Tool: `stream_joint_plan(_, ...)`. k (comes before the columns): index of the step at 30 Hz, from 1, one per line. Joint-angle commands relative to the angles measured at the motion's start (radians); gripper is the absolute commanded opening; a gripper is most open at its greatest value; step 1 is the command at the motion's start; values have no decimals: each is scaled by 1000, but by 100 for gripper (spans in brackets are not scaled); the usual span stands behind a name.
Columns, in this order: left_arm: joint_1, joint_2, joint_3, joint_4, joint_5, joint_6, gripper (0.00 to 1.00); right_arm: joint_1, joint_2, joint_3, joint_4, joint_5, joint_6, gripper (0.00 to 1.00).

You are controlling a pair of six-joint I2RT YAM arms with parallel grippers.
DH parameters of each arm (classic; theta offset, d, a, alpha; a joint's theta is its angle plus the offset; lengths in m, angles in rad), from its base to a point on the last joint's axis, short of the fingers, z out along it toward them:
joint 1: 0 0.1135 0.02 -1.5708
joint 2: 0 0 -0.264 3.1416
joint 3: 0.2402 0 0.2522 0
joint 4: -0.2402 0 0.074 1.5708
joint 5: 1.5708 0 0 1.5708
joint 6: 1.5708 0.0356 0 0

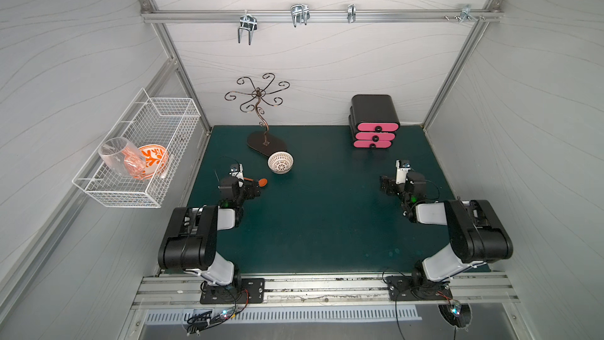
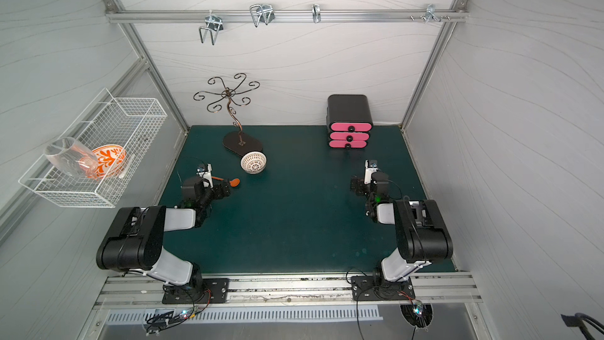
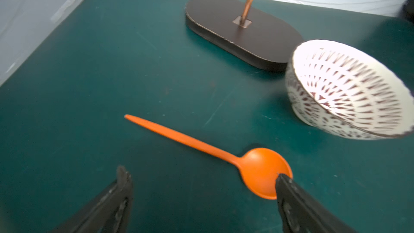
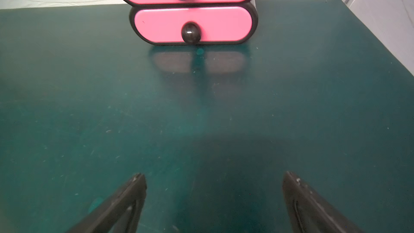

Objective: Place the cookies into the drawer by color
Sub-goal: Reset both arms

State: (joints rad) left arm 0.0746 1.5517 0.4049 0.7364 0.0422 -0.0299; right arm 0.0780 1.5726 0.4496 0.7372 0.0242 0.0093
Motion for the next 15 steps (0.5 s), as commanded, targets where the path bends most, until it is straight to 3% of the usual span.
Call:
stream_joint_plan(1, 1, -7, 16, 87, 9, -9, 99, 0, -5, 0, 35, -12, -9, 99)
stream_joint_plan(15, -3, -2, 15, 98, 0, -8, 99, 3, -5, 3, 31, -20, -13, 99)
